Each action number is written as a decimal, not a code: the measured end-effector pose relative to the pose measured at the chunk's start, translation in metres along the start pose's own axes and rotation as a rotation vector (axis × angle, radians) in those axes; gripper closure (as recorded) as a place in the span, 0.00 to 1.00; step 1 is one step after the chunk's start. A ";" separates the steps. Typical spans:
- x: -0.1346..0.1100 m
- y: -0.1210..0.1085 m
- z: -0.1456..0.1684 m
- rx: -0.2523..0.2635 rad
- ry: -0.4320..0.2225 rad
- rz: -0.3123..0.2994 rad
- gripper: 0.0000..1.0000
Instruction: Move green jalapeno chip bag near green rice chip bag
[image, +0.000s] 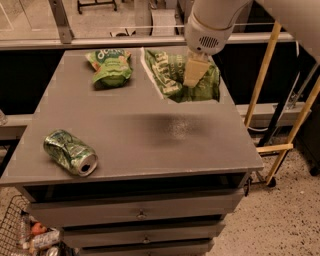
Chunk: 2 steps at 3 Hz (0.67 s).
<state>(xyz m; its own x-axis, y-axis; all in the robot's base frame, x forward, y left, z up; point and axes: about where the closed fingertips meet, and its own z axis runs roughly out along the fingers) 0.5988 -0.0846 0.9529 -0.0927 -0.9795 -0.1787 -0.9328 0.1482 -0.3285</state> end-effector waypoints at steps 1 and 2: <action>-0.020 -0.041 0.013 0.074 -0.036 -0.036 1.00; -0.045 -0.083 0.028 0.115 -0.058 -0.096 1.00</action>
Offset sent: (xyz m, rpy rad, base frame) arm 0.1543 0.0648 0.0247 0.0114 -0.2112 0.1654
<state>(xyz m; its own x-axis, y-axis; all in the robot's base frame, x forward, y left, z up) 0.6902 -0.0492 0.9618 0.0186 -0.9810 -0.1930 -0.8899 0.0718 -0.4504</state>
